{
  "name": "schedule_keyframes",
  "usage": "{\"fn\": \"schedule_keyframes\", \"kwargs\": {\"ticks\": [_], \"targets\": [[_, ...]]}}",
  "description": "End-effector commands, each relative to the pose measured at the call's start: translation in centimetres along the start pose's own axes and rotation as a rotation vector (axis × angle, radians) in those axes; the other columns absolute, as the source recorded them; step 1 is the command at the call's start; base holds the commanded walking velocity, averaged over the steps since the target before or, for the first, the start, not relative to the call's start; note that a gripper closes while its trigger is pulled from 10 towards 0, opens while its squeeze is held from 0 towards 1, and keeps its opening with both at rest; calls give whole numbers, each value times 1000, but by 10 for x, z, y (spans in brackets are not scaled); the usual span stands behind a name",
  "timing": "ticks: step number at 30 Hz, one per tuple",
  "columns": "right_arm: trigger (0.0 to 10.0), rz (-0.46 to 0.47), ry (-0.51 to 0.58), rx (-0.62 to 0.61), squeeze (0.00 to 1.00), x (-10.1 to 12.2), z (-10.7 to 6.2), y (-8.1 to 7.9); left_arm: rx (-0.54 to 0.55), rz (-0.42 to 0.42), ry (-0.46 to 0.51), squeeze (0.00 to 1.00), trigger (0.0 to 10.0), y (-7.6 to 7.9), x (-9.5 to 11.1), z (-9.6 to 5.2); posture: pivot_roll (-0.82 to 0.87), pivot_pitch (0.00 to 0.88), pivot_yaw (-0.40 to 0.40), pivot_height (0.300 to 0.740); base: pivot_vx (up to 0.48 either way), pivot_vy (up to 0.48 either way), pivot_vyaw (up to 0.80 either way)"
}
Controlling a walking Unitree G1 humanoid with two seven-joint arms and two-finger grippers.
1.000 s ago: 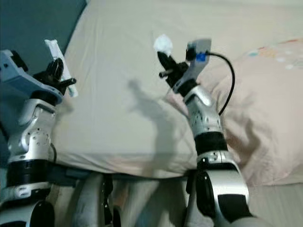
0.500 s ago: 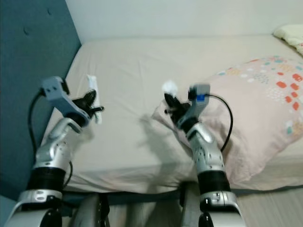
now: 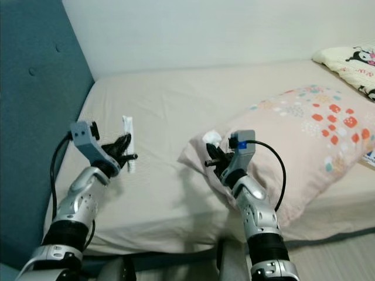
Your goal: Clean up the room
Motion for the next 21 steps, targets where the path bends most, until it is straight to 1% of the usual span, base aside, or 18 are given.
{"fn": "schedule_keyframes", "kwargs": {"ticks": [1, 3, 5, 6, 7, 8, 10, 12, 14, 16, 19, 20, 21], "targets": [[0, 0, -71, -7, 0, -21, -4, -1, 44, 24, -49, 0, 10000, -20, -15, -9, -63, 11, 44, 594, 0, 0, 0], [0, 4, -164, -20, 0, -53, -16, 0, 124, 10, -108, 0, 10000, -51, -34, -26, -65, 13, 46, 609, 0, 0, 0], [0, 4, -164, -20, 0, -53, -16, 0, 124, 10, -108, 0, 10000, -51, -34, -26, -65, 13, 46, 609, 0, 0, 0], [0, 5, -171, -22, 0, -55, -17, 0, 131, 10, -111, 0, 10000, -54, -35, -28, -65, 13, 46, 614, 0, 0, 0], [0, 11, -187, -24, 0, -61, -21, -1, 149, -11, -116, 0, 10000, -62, -38, -34, -69, 13, 46, 619, 0, 0, 0], [0, 11, -187, -24, 0, -61, -21, -1, 149, -11, -116, 0, 10000, -62, -38, -34, -69, 13, 46, 619, 0, 0, 0], [0, 17, -214, -27, 0, -71, -26, -1, 174, -47, -120, 0, 10000, -73, -41, -43, -67, 12, 44, 629, 0, 0, 0], [0, 17, -214, -27, 0, -71, -26, -1, 174, -47, -120, 0, 10000, -73, -41, -43, -67, 12, 44, 629, 0, 0, 0], [0, 12, -255, -33, 0, -83, -32, 0, 180, -70, -127, 0, 10000, -80, -44, -49, -65, 10, 42, 639, 0, 0, 0], [0, -4, -298, -39, 0, -95, -37, 2, 180, -72, -149, 0, 10000, -85, -50, -55, -65, 8, 41, 649, 0, 0, 0], [0, -6, -313, -42, 0, -100, -39, 3, 190, -70, -162, 0, 10000, -90, -54, -59, -64, 9, 40, 654, 0, 0, 0], [0, -6, -329, -44, 0, -105, -42, 4, 204, -104, -178, 0, 10000, -95, -59, -66, -61, 10, 39, 659, 0, 0, 0], [0, -6, -329, -44, 0, -105, -42, 4, 204, -104, -178, 0, 10000, -95, -59, -66, -61, 10, 39, 659, 0, 0, 0]]}}
Point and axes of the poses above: a point about 5 cm out from each wrist's last joint towards the gripper, its own z axis pointing out of the wrist towards the gripper, its own x axis along the axis of the wrist's last joint, y = z × x, the point moved 6 cm from there along z, pointing out of the wrist towards the gripper, and after that the axes turned 14 degrees about -z, right-handed, at the moved point
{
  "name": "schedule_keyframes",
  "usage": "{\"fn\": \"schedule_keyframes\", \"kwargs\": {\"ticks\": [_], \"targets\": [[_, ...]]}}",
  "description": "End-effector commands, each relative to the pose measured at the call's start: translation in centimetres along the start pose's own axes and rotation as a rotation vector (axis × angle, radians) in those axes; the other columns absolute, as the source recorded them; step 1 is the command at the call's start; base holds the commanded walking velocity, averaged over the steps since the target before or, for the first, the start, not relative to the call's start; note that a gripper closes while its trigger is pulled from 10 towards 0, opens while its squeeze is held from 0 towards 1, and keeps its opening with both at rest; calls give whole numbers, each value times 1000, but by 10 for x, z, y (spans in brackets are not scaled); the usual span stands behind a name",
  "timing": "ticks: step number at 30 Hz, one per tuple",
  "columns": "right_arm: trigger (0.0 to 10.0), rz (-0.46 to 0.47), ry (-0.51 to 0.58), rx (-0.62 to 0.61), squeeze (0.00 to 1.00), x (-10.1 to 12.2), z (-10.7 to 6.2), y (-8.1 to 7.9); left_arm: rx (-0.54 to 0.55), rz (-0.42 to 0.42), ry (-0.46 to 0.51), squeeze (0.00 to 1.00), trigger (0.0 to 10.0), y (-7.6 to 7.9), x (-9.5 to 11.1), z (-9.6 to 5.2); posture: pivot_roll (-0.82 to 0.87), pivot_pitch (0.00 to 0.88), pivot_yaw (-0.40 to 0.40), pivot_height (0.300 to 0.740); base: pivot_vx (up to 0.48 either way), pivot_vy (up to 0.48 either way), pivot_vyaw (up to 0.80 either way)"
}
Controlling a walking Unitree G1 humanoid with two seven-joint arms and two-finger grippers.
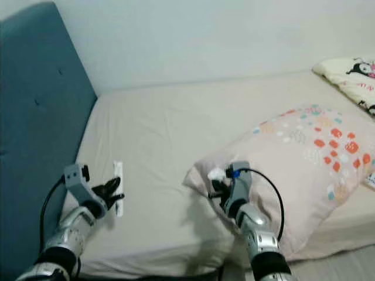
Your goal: Clean up the room
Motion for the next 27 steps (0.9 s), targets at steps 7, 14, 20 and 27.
{"fn": "schedule_keyframes", "kwargs": {"ticks": [7, 14, 20, 27], "targets": [[0, -30, -118, -23, 0, -38, -11, 4, 117, -52, -107, 0, 10000, -41, -28, -27, -66, 11, 39, 684, 0, 0, 0], [0, -59, -425, -94, 0, -120, -49, 10, 333, -23, -302, 0, 10000, -84, -86, -72, -74, 8, 37, 719, 0, 0, 0], [0, 65, -498, -178, 0, -145, -69, 15, 444, -16, -384, 0, 10000, -102, -111, -99, -80, 8, 33, 739, 0, 0, 0], [5294, 57, -674, -238, 0, -184, -103, 12, 540, -9, -474, 0, 10000, -113, -132, -120, -77, 4, 26, 740, -206, 0, 0]]}}
Point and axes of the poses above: a point about 5 cm out from each wrist's last joint towards the gripper, its own z axis pointing out of the wrist towards the gripper, its own x axis along the axis of the wrist's last joint, y = z × x, the point moved 6 cm from there along z, pointing out of the wrist towards the gripper, and after that the axes turned 14 degrees about -z, right-handed, at the moved point
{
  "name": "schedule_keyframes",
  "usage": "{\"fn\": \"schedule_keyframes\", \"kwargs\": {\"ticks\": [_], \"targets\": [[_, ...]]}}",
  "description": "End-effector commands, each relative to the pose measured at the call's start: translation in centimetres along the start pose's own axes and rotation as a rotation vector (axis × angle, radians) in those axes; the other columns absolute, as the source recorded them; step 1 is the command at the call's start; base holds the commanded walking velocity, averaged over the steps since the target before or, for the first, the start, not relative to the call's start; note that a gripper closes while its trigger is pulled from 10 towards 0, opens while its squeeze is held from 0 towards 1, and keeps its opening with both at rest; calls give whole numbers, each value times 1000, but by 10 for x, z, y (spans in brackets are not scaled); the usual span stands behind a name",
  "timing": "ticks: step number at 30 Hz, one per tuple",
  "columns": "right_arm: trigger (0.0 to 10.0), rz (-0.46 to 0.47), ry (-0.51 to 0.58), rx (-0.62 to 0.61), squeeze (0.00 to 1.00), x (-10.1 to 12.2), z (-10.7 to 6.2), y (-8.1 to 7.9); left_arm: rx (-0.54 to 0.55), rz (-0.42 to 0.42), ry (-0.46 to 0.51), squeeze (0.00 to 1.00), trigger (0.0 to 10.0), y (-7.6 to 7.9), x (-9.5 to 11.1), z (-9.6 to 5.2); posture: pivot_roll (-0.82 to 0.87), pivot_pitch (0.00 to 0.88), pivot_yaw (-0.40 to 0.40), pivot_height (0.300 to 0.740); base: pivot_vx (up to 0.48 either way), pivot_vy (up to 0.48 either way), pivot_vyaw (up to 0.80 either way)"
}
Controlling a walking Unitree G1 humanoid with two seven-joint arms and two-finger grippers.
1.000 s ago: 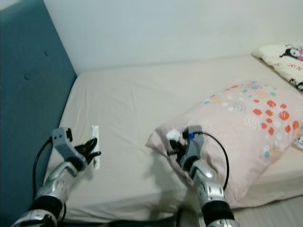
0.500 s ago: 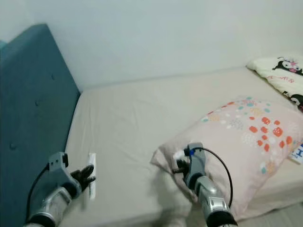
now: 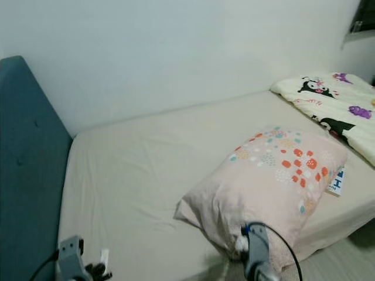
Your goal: Clean up the room
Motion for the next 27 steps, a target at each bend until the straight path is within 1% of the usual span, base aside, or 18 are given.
{"fn": "schedule_keyframes", "kwargs": {"ticks": [1, 3, 4, 5, 7, 9, 12, 13, 14, 15, 17, 19, 21, 22, 23, 25, 27], "targets": [[10000, -16, -82, 5, 0, -22, -2, -6, 35, 24, -48, 0, 10000, -8, -15, -2, -80, 0, 25, 740, -480, 0, 0], [10000, -16, -82, 5, 0, -22, -2, -6, 35, 24, -48, 0, 10000, -8, -15, -2, -80, 0, 25, 740, -480, 0, 0], [10000, -26, -109, 8, 0, -31, -3, -9, 47, 32, -58, 0, 10000, -12, -19, -4, -79, 0, 26, 740, 0, 0, 0], [10000, -28, -117, 7, 0, -33, -4, -10, 50, 49, -62, 0, 10000, -14, -21, -5, -79, 0, 27, 740, 0, 0, 0], [10000, -28, -117, 7, 0, -33, -4, -10, 50, 49, -62, 0, 10000, -14, -21, -5, -79, 0, 27, 740, 0, 0, 0], [10000, -31, -145, -4, 0, -40, -5, -10, 63, 74, -71, 0, 10000, -22, -25, -8, -79, 0, 27, 740, 0, 0, 0], [10000, -31, -158, -9, 0, -44, -6, -11, 73, 83, -77, 0, 10000, -26, -27, -10, -75, 0, 26, 740, 0, 0, 0], [10000, -35, -174, -13, 0, -49, -7, -10, 83, 90, -85, 0, 10000, -31, -29, -12, -74, 0, 27, 740, 0, 0, 0], [10000, -35, -174, -13, 0, -49, -7, -10, 83, 90, -85, 0, 10000, -31, -29, -12, -74, 0, 27, 740, 0, 0, 0], [10000, -39, -189, -12, 0, -53, -8, -11, 91, 96, -91, 0, 10000, -34, -32, -13, -75, 0, 29, 740, 0, 0, 0], [10000, -32, -212, -19, 0, -60, -10, -10, 101, 108, -105, 0, 10000, -36, -37, -15, -75, 0, 26, 740, 0, 0, -775], [10000, -30, -217, -25, 0, -61, -10, -9, 104, 114, -110, 0, 10000, -37, -39, -15, -75, 0, 25, 740, 0, 0, -775], [10000, -28, -229, -55, 0, -65, -12, -3, 107, 124, -113, 0, 10000, -34, -41, -14, -75, 0, 25, 740, 0, 0, -763], [10000, -28, -229, -55, 0, -65, -12, -3, 107, 124, -113, 0, 10000, -34, -41, -14, -75, 0, 25, 740, 0, 0, -763], [10000, -26, -239, -70, 0, -68, -13, 0, 109, 133, -113, 0, 10000, -32, -41, -13, -74, 0, 24, 740, 0, 0, -763], [10000, -26, -239, -70, 0, -68, -13, 0, 109, 133, -113, 0, 10000, -32, -41, -13, -74, 0, 24, 740, 0, 0, -763], [10000, -23, -255, -96, 0, -72, -15, 7, 131, 165, -103, 0, 10000, -31, -39, -11, -70, 0, 26, 740, 0, 0, -763]]}}
Point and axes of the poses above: a point about 5 cm out from each wrist's last joint towards the gripper, its own z axis pointing out of the wrist towards the gripper, its own x axis along the axis of the wrist's last joint, y = z × x, the point moved 6 cm from there along z, pointing out of the wrist towards the gripper, and after that the axes turned 14 degrees about -z, right-handed, at the moved point
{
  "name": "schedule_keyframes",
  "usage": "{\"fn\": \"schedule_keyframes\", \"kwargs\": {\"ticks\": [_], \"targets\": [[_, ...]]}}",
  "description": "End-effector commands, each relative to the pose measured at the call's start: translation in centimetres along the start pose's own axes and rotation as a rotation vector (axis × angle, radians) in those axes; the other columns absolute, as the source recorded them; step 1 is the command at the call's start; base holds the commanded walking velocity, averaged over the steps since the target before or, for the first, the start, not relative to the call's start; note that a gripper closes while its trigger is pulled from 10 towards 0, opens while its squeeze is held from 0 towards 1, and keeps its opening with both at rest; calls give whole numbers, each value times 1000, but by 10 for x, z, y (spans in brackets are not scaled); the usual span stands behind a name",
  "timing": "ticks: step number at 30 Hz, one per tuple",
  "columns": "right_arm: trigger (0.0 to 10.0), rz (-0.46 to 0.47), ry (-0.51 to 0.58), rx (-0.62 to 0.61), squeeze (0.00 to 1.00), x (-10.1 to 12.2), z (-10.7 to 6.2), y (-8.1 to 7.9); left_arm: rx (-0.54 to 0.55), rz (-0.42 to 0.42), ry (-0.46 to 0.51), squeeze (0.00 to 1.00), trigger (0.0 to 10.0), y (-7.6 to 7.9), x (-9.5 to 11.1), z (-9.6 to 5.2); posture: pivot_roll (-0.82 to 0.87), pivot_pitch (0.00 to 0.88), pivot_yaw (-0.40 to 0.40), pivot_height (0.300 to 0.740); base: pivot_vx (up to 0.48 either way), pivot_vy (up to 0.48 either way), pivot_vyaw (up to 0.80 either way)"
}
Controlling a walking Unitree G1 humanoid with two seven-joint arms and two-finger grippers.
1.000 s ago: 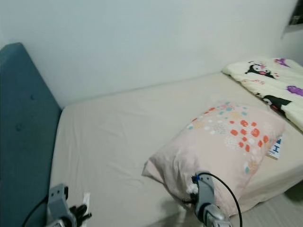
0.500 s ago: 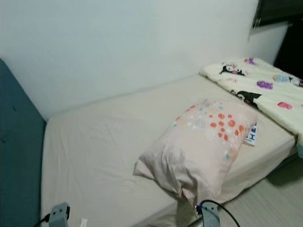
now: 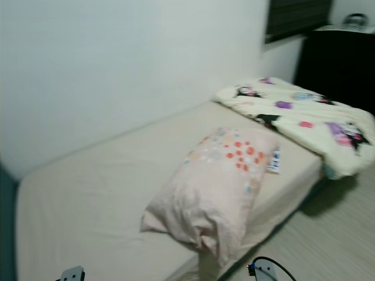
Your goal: Clean up the room
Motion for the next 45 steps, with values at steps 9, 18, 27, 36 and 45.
{"fn": "schedule_keyframes", "kwargs": {"ticks": [9, 18, 27, 36, 45], "targets": [[10000, 1, -26, -33, 0, -3, 0, 4, 83, 98, 57, 0, 10000, -12, 24, -1, -66, 0, 28, 740, 0, 0, -763], [10000, 8, -32, -30, 0, -4, 0, 0, 102, 112, 59, 0, 10000, -22, 26, -4, -67, 0, 41, 740, 0, 0, -763], [10000, 21, -46, -7, 0, -11, 0, -8, 119, 115, 38, 0, 10000, -27, 13, -5, -60, 0, 47, 740, 0, 0, -761], [10000, 17, -47, 5, 0, -12, 0, -11, 133, 111, 32, 0, 10000, -29, 9, -6, -61, 12, 45, 740, 0, 0, -760], [10000, 8, -44, 9, 0, -10, 0, -10, 122, 104, 27, 0, 10000, -28, 7, -6, -65, 18, 41, 740, 0, 0, -760]]}}
Point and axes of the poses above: a point about 5 cm out from each wrist's last joint towards the gripper, its own z axis pointing out of the wrist towards the gripper, its own x axis along the axis of the wrist's last joint, y = z × x, the point moved 6 cm from there along z, pointing out of the wrist towards the gripper, and after that the axes turned 14 degrees about -z, right-handed, at the moved point
